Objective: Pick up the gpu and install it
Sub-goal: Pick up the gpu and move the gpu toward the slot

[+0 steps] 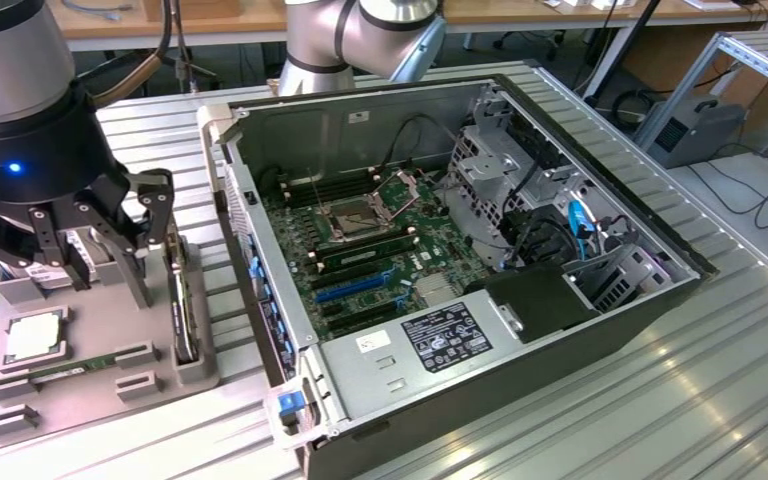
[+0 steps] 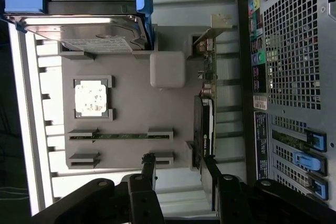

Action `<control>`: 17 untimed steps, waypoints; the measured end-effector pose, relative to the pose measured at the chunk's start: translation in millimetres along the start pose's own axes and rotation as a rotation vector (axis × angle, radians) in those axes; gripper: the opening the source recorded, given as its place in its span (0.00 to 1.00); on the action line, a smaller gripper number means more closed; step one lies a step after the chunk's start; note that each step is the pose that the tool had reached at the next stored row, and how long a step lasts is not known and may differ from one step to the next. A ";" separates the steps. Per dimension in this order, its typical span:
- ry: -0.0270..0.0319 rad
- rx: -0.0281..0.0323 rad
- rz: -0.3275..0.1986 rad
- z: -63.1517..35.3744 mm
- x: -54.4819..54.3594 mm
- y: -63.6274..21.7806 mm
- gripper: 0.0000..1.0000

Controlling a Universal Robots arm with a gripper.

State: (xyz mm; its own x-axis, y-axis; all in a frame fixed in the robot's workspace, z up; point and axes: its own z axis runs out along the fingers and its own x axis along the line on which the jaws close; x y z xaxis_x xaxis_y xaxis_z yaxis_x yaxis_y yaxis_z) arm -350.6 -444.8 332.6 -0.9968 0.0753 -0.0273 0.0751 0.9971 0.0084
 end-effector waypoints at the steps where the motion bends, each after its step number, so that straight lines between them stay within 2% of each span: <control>1: 0.0000 0.0000 0.000 0.3 0.0 0.0 0.48; 17: 0.0000 0.0000 0.000 5.1 0.2 0.0 0.48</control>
State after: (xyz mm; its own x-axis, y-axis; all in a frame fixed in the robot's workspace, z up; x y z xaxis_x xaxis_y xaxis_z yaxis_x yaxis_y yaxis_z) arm -350.7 -444.8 327.4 -0.9968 0.0753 -0.0273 0.0751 0.9971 0.0084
